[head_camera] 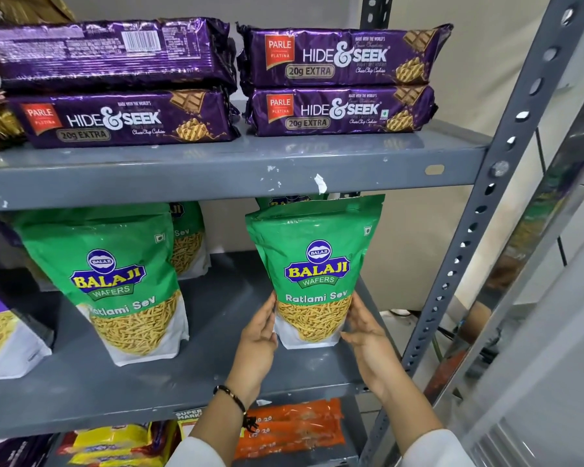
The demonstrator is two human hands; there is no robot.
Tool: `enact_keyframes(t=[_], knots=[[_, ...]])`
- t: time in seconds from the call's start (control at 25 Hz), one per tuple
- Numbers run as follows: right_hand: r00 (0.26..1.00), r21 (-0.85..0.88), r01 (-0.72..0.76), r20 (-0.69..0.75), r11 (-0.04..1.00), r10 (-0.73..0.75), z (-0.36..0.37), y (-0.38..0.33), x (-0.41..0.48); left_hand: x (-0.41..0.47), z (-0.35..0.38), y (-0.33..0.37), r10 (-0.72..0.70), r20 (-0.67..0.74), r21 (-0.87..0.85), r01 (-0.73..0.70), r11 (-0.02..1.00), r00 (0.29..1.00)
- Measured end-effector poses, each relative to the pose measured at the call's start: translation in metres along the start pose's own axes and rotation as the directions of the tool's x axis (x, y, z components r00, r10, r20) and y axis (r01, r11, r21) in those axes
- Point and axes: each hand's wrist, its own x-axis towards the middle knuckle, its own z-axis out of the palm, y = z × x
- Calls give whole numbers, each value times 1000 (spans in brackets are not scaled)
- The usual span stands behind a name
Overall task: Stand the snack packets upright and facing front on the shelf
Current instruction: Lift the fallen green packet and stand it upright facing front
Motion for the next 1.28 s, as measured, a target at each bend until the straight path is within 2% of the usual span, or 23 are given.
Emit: enact_keyframes(t=[0.36,0.4,0.44,0.52,0.56,0.6,0.68,0.76,0.88,0.96,1.04,1.12,1.2,1.28], knots=[[999,61,24,-39,998,-22,7,1,-4,-1,4,2,46,2,-48,-46,998,999],[994,79,42,-101,996,-34,9,3,-5,-2,2,2,57,-3,-53,-57,997,998],[973,100,79,-223,992,-55,11,5,-7,-4,0,2,67,-14,-47,-67,997,998],[857,147,210,-504,967,-109,17,8,-15,-9,-11,1,91,-73,-3,-91,996,993],[811,175,265,-573,948,-121,24,6,-19,-11,-20,1,104,-115,17,-102,995,988],[796,211,304,-591,929,-127,33,4,-25,-13,-29,2,112,-164,18,-110,994,980],[834,302,323,-539,897,-119,57,1,-30,-14,-54,7,104,-272,-59,-124,990,957],[897,395,280,-433,875,-91,87,1,-30,-18,-79,14,89,-359,-126,-143,982,929],[965,487,152,-262,860,-22,137,8,-21,-29,-134,27,84,-481,-144,-174,974,873],[986,481,34,-158,876,49,164,14,-10,-37,-177,35,66,-559,-179,-198,964,827],[989,386,-110,-49,916,140,191,19,2,-37,-221,40,36,-619,-201,-202,959,785],[976,232,-218,32,948,217,214,27,11,-28,-257,37,7,-612,-187,-153,970,791],[965,14,-255,69,967,254,232,34,17,-13,-278,32,10,-524,-83,-62,995,851],[959,-166,-248,93,954,266,251,40,14,-3,-282,33,-23,-329,4,25,1000,944]])
